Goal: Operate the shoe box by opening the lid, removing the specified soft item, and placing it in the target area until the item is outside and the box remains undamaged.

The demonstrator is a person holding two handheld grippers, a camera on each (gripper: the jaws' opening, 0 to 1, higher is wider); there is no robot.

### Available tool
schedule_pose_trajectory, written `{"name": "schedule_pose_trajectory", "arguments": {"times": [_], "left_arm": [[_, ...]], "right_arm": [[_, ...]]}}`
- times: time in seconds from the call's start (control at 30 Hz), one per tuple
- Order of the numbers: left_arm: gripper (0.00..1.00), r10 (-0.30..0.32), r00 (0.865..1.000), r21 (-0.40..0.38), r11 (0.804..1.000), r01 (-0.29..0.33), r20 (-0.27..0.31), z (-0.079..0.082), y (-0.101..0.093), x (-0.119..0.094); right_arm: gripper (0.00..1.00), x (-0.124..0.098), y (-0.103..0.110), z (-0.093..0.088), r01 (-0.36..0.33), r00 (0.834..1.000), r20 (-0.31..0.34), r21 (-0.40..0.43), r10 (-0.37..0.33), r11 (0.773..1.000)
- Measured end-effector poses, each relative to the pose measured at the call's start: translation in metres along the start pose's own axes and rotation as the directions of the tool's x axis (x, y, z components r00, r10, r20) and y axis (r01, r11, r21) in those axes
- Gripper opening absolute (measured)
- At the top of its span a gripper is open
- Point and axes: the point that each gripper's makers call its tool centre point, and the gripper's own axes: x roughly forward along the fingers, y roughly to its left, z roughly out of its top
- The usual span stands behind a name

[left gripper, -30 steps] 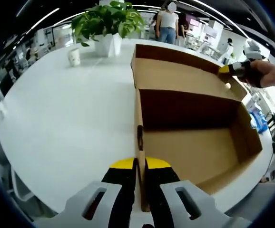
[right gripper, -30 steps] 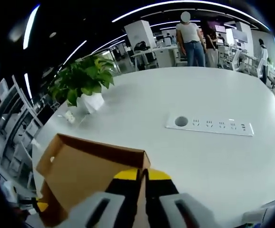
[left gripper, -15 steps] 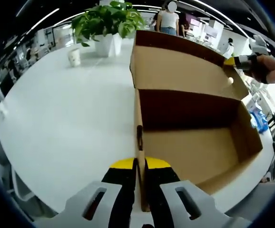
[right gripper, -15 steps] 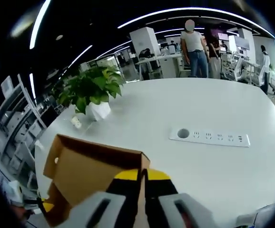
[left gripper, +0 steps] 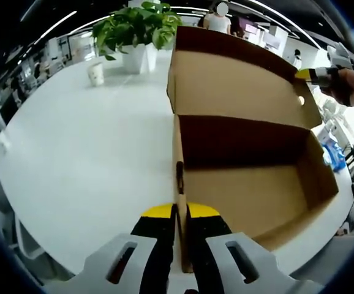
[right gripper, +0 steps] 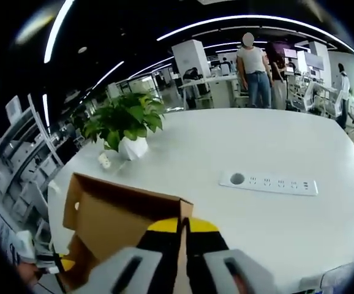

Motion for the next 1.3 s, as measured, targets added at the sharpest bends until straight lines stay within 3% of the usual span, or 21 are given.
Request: {"name": "schedule_pose_trajectory", "arguments": {"times": [0.67,1.13,1.3], "left_arm": [[0.04,0.006,1.000,0.002,1.000,-0.006,0.004,0.000,0.001,0.001],[0.04,0.006,1.000,-0.007,1.000,-0.006,0.009,-0.001,-0.004,-0.008],[0.04,0.002,1.000,-0.009,1.000,-0.002,0.010,-0.001,-0.005,-0.010]], "right_arm": [[0.00,-0.031,0.014,0.007,0.018,0.997,0.071,-0.041,-0.015,0.999],[0.00,-0.053,0.025,0.004,0.012,0.995,0.095,-0.073,-0.005,0.997],[0.00,-0.071,0.037,-0.003,0.018,0.992,0.127,-0.087,-0.007,0.996]]}}
